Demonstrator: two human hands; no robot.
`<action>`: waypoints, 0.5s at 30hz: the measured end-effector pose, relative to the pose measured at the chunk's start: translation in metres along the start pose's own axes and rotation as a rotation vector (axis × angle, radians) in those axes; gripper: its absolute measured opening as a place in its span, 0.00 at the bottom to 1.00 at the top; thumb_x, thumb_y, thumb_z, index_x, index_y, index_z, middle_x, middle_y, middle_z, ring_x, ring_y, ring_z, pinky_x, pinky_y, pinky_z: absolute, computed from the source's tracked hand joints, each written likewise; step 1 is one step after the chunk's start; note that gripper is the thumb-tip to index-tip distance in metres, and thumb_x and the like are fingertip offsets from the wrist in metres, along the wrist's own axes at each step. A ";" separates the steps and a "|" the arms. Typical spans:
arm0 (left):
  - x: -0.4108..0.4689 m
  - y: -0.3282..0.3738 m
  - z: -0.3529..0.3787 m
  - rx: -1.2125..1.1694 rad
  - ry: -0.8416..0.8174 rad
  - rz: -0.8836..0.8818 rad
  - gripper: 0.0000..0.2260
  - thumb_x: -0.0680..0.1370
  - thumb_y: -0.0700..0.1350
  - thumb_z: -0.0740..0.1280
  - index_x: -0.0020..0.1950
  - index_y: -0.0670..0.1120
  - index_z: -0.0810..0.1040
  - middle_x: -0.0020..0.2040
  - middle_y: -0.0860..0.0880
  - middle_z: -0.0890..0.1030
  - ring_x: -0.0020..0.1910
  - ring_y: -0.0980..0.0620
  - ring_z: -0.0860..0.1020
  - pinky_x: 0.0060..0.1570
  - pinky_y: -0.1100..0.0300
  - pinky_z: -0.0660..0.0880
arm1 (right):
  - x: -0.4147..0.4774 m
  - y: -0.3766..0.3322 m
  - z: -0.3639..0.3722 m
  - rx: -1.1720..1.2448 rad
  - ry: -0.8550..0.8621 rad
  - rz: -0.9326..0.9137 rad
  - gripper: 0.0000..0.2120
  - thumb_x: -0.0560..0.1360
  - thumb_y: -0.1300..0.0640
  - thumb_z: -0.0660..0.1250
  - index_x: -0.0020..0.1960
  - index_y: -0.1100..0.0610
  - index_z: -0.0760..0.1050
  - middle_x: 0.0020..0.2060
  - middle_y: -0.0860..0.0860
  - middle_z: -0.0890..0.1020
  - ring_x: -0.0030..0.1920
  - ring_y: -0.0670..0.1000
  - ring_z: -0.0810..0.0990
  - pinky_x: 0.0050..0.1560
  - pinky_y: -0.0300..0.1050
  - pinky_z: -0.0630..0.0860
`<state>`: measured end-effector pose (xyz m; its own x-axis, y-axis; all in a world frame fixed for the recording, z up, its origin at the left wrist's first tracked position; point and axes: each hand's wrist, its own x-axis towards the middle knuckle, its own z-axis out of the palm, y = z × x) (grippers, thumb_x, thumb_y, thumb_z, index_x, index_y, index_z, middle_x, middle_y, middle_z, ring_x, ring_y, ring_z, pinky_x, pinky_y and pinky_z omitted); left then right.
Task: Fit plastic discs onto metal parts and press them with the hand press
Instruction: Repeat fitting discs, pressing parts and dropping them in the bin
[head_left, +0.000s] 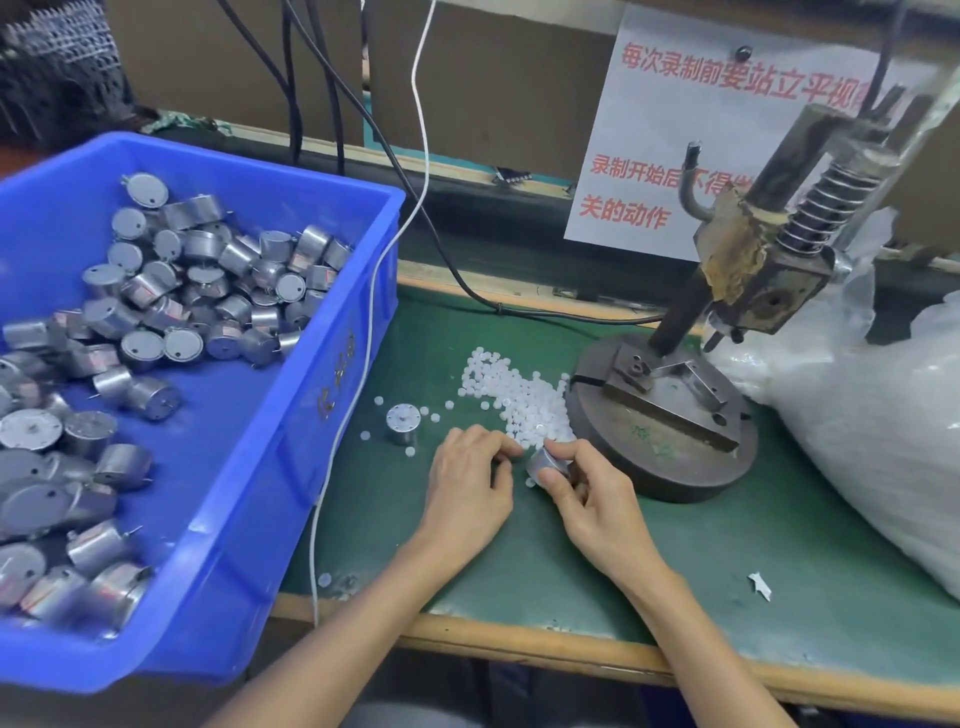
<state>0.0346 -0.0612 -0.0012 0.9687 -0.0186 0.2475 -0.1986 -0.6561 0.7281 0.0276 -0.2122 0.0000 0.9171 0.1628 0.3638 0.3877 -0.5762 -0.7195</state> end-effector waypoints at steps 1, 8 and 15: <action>0.000 0.000 0.000 -0.002 -0.001 -0.001 0.08 0.75 0.38 0.64 0.49 0.47 0.80 0.45 0.51 0.78 0.47 0.52 0.71 0.48 0.66 0.62 | 0.000 -0.001 0.001 -0.018 0.003 -0.018 0.05 0.75 0.64 0.67 0.50 0.64 0.76 0.37 0.37 0.75 0.34 0.34 0.73 0.35 0.25 0.65; -0.002 -0.001 0.000 -0.011 0.005 0.012 0.08 0.74 0.38 0.65 0.48 0.48 0.80 0.45 0.53 0.78 0.46 0.54 0.69 0.48 0.67 0.62 | -0.004 0.001 0.006 -0.225 -0.021 -0.180 0.09 0.74 0.65 0.66 0.53 0.66 0.76 0.48 0.56 0.78 0.47 0.46 0.75 0.44 0.35 0.70; -0.001 -0.002 0.000 -0.021 0.013 0.016 0.09 0.74 0.37 0.64 0.49 0.48 0.80 0.44 0.53 0.78 0.45 0.56 0.68 0.48 0.66 0.63 | -0.005 0.000 0.012 -0.337 -0.037 -0.234 0.10 0.72 0.66 0.65 0.53 0.67 0.75 0.49 0.60 0.79 0.49 0.54 0.76 0.49 0.40 0.72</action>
<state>0.0336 -0.0601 -0.0028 0.9635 -0.0191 0.2672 -0.2172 -0.6398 0.7372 0.0239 -0.2034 -0.0084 0.8126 0.3459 0.4690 0.5402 -0.7491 -0.3834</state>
